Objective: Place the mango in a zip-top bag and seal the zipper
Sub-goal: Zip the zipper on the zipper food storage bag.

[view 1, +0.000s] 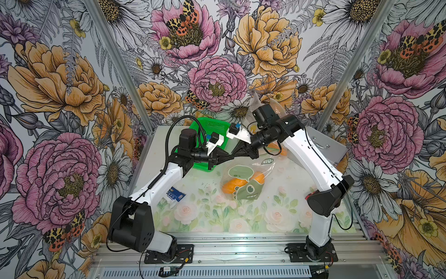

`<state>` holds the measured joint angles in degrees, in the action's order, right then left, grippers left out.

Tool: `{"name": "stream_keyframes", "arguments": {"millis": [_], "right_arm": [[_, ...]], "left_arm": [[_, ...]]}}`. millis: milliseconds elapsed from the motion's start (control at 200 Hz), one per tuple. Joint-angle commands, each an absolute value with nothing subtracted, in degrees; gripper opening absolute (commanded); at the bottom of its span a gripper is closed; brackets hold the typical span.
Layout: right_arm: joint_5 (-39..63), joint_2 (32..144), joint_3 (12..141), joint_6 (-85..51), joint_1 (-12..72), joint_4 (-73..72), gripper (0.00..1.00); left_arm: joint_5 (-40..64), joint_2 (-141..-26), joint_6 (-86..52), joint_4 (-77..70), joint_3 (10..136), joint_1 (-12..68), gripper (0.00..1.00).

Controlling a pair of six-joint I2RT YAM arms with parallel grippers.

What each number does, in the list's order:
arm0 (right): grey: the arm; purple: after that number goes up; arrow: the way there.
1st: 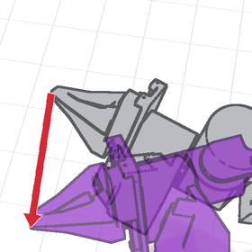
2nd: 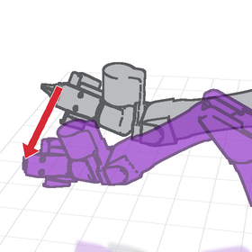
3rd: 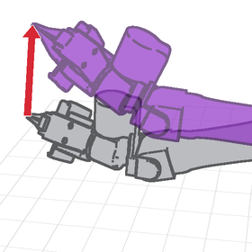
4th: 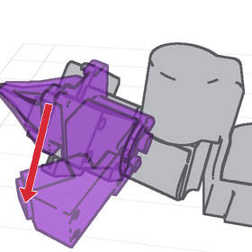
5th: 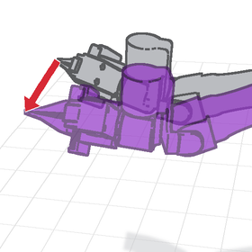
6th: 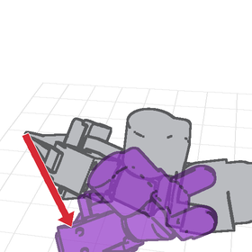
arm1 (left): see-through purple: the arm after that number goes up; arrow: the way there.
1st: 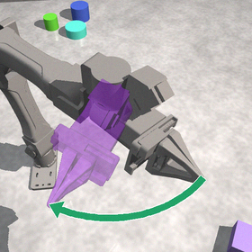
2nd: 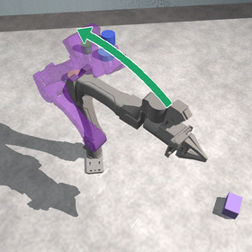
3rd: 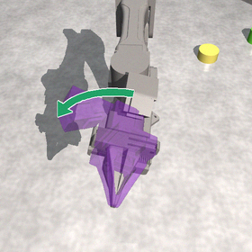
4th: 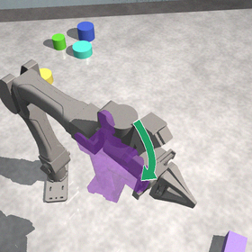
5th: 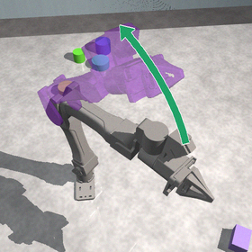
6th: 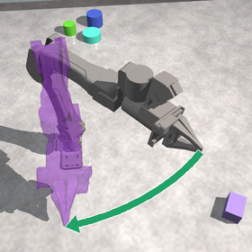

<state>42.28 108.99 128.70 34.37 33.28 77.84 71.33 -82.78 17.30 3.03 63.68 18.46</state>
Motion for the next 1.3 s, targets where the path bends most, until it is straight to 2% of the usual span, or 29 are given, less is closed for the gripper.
{"name": "stream_keyframes", "arguments": {"millis": [0, 635, 851, 1296], "right_arm": [[42.1, 109.8, 129.1, 34.5, 33.1, 78.8, 0.0], [38.5, 104.4, 125.6, 34.8, 30.8, 78.8, 0.0], [36.2, 100.4, 121.3, 35.1, 29.1, 78.8, 0.0], [34.3, 91.2, 110.7, 36.2, 23.1, 78.8, 0.0]], "left_arm": [[69.2, -81.1, 17.1, 2.9, 63.2, 17.5, 0.0], [61.5, -76.0, 16.9, 2.9, 58.8, 11.4, 0.0], [57.0, -74.8, 16.8, 2.7, 58.0, 10.4, 0.0], [54.4, -74.2, 15.3, 1.2, 57.2, 9.2, 0.0]]}}
